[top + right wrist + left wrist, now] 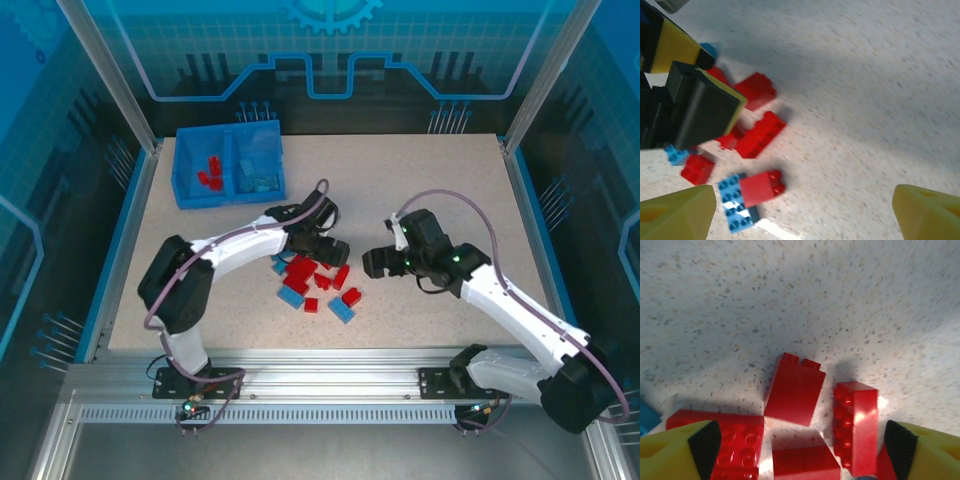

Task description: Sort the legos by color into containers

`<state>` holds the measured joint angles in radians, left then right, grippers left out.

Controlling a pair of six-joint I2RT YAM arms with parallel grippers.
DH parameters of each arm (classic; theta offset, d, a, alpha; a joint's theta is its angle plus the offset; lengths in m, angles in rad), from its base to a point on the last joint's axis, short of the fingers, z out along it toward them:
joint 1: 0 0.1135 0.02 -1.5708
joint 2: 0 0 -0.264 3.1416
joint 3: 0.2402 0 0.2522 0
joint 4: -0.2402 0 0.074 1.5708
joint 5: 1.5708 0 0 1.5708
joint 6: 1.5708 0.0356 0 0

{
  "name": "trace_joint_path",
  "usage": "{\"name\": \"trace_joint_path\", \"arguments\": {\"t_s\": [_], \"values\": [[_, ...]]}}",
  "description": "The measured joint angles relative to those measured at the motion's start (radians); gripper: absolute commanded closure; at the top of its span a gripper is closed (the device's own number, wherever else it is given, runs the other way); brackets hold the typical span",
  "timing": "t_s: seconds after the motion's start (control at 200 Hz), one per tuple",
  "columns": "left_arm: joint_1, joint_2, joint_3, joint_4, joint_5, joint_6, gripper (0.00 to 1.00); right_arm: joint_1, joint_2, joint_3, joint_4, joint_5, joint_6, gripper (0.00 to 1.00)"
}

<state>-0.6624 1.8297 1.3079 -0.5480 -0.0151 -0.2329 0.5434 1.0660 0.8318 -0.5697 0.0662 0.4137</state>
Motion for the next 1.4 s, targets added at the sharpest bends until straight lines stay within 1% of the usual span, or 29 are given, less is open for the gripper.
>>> {"name": "trace_joint_path", "arguments": {"t_s": [0.085,0.195,0.31,0.38,0.495,0.575,0.745,0.85,0.98,1.081,1.191,1.296,1.401], "values": [[0.002,0.057,0.034,-0.027,0.001,0.052,0.19,-0.029,-0.061,-0.038,-0.029,0.028,0.023,0.05],[0.005,0.111,0.082,-0.056,0.011,0.109,0.25,-0.063,-0.114,-0.048,-0.047,0.048,0.035,0.04],[0.005,0.154,0.117,-0.066,0.016,0.149,0.30,-0.084,-0.128,-0.048,-0.049,0.050,0.035,0.04],[0.005,0.167,0.117,-0.070,0.016,0.161,0.34,-0.090,-0.123,-0.048,-0.049,0.029,0.030,0.03],[0.005,0.188,0.117,-0.072,0.016,0.163,0.42,-0.100,-0.098,-0.047,-0.049,-0.032,-0.005,0.01],[0.005,0.201,0.117,-0.070,0.015,0.163,0.45,-0.122,-0.070,-0.040,-0.053,-0.107,-0.042,0.01],[0.006,0.213,0.117,-0.060,0.007,0.155,0.58,-0.153,0.005,-0.008,-0.057,-0.283,-0.096,0.01],[0.008,0.211,0.115,-0.039,0.008,0.140,0.62,-0.154,0.015,-0.006,-0.051,-0.330,-0.097,0.01],[0.024,0.168,0.102,-0.015,0.013,0.108,0.63,-0.158,0.015,0.010,-0.053,-0.359,-0.097,0.01],[0.068,0.091,0.096,-0.010,0.016,0.088,0.63,-0.158,0.015,0.047,-0.051,-0.365,-0.097,0.01],[0.149,-0.020,0.097,0.006,0.016,0.068,0.62,-0.158,0.011,0.072,-0.043,-0.366,-0.097,0.01],[0.260,-0.121,0.108,0.014,0.014,0.046,0.62,-0.158,0.007,0.074,-0.040,-0.362,-0.096,0.01],[0.379,-0.171,0.134,0.026,0.003,0.020,0.63,-0.158,0.002,0.073,-0.039,-0.354,-0.089,0.01]]}}
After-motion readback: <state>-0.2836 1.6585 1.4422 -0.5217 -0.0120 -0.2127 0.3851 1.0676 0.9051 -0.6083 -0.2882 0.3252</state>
